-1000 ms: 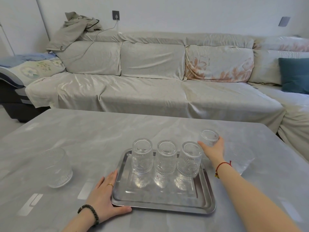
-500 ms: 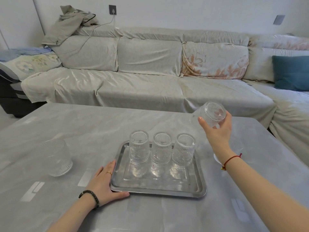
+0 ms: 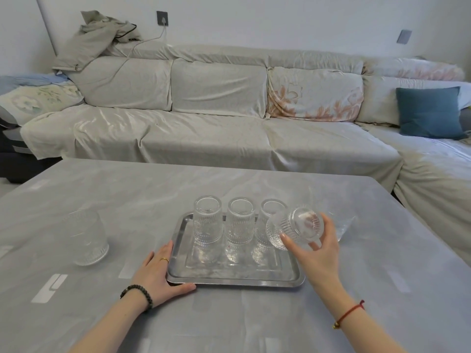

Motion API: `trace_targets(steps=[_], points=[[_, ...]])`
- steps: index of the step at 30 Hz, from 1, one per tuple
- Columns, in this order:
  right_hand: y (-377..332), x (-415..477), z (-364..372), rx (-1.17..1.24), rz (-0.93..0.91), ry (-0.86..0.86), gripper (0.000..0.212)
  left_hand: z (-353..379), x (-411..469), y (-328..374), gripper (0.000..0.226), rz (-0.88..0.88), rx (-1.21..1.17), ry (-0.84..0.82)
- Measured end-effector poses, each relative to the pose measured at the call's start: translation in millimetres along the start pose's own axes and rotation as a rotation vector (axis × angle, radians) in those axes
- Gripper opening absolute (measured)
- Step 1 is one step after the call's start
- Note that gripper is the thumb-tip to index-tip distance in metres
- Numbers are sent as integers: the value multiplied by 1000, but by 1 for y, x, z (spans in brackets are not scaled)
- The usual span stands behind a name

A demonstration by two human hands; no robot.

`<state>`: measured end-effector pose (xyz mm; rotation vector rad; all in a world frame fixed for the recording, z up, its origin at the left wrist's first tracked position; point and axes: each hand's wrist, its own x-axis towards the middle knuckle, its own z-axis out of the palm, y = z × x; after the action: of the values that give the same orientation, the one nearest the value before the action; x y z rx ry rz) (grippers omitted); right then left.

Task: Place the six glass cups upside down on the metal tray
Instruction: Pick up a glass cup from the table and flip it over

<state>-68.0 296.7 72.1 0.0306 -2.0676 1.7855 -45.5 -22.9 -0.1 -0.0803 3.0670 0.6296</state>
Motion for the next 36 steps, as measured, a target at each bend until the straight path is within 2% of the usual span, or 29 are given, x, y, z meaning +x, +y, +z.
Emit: trace_targets(steps=[8, 14, 20, 36], points=[[24, -18, 2, -158, 99, -73, 75, 1, 1, -1, 140, 11, 0, -8], [33, -18, 19, -209, 109, -61, 68, 2, 2, -3, 137, 27, 4, 4], [37, -13, 23, -262, 115, -69, 78, 3, 2, -4, 138, 23, -6, 10], [45, -13, 14, -210, 111, -157, 85, 5, 4, -7, 141, 25, 20, 13]])
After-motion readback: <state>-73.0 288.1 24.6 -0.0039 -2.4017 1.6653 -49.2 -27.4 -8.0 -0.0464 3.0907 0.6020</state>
